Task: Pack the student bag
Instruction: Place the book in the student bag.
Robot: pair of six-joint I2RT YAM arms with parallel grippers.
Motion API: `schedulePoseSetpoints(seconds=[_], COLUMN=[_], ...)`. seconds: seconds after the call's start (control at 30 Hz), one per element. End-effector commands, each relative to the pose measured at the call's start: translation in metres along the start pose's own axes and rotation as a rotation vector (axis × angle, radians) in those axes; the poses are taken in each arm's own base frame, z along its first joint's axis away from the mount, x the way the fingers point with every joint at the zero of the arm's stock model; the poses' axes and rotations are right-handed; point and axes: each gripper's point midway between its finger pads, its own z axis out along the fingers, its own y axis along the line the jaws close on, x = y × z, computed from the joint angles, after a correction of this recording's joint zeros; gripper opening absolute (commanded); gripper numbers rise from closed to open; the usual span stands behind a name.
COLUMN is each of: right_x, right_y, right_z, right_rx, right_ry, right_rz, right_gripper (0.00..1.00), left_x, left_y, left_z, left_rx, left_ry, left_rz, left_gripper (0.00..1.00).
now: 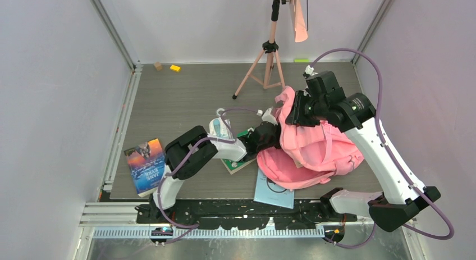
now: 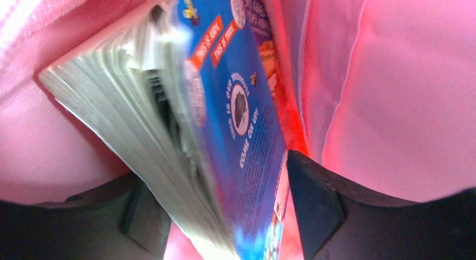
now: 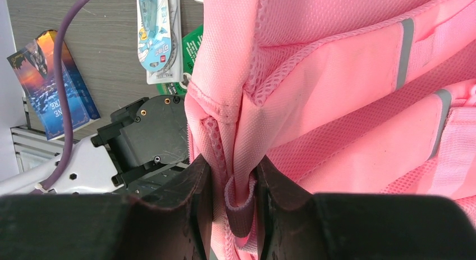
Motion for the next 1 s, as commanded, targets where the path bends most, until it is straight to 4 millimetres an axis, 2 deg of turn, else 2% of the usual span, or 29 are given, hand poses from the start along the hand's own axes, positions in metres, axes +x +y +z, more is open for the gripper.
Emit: schedulePoseSetpoints(seconds=[0.0, 0.27, 0.47, 0.57, 0.63, 0.73, 0.9, 0.97], right_x=[-0.039, -0.036, -0.036, -0.035, -0.035, -0.034, -0.035, -0.035], right_y=[0.027, 0.029, 0.03, 0.031, 0.031, 0.03, 0.028, 0.028], right_z=[-0.024, -0.024, -0.025, -0.024, -0.023, -0.023, -0.023, -0.023], right_rx=[-0.136, -0.154, -0.161, -0.166, -0.166, -0.165, -0.156, -0.154], right_ry=[-0.195, -0.191, -0.195, -0.195, -0.191, -0.19, -0.202, -0.203], right_rz=[0.01, 0.013, 0.015, 0.015, 0.015, 0.013, 0.012, 0.014], right_gripper=[0.0, 0.0, 0.0, 0.0, 0.0, 0.0, 0.0, 0.0], left_x=[-0.011, 0.0, 0.018, 0.028, 0.033, 0.033, 0.041, 0.048], left_y=[-0.016, -0.005, 0.006, 0.004, 0.0, -0.009, -0.032, -0.034], left_z=[-0.02, -0.047, -0.063, -0.059, -0.053, -0.043, -0.027, -0.015], left_rx=[0.013, -0.049, -0.097, -0.087, -0.07, -0.043, 0.04, 0.06], left_ry=[-0.031, 0.021, 0.063, 0.097, 0.115, 0.113, 0.144, 0.163], left_rz=[0.056, 0.113, 0.123, 0.125, 0.126, 0.119, 0.137, 0.138], left_gripper=[0.77, 0.86, 0.71, 0.61, 0.49, 0.37, 0.33, 0.32])
